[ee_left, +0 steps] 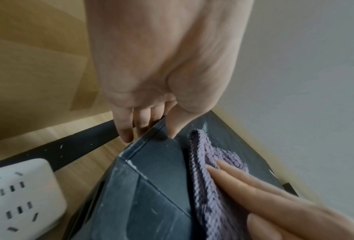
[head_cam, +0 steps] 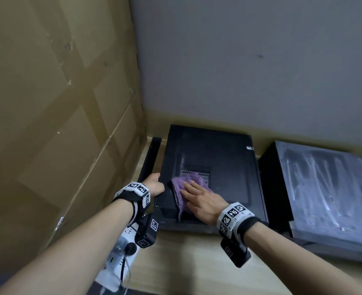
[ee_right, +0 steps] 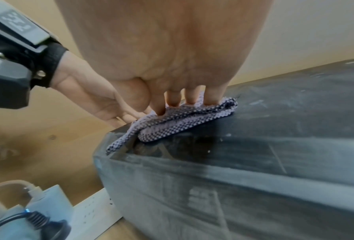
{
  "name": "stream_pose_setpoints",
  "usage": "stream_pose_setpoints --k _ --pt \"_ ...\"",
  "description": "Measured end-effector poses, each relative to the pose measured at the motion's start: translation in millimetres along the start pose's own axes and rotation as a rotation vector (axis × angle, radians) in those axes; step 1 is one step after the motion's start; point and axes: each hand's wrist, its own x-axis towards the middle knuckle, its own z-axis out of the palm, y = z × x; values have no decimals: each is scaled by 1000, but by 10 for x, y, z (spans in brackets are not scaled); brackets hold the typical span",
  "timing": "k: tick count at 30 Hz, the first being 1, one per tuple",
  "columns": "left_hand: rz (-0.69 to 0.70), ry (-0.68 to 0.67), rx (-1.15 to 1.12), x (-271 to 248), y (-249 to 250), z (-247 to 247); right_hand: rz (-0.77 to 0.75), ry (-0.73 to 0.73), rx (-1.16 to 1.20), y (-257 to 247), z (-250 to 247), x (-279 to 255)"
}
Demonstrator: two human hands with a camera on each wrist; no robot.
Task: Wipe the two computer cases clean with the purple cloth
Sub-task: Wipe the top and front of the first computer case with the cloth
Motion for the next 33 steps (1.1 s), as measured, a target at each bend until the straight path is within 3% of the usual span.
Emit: stream_pose_setpoints --k 5,13,16,24,29,33 --pt "42 80 -29 5 -98 110 40 12 -14 19 16 -82" --pt "20 157 -34 57 -114 129 443 11 53 741 -118 -268" --pt "3 183 -70 108 -161 136 492 15 103 710 -91 -224" --pt "53 151 -174 156 -284 137 126 34 -8 -207 177 195" --pt "36 114 -219 249 -319 99 37 -25 -78 -68 23 223" --pt "33 65 -236 393 -445 95 63 -62 -94 -20 -144 482"
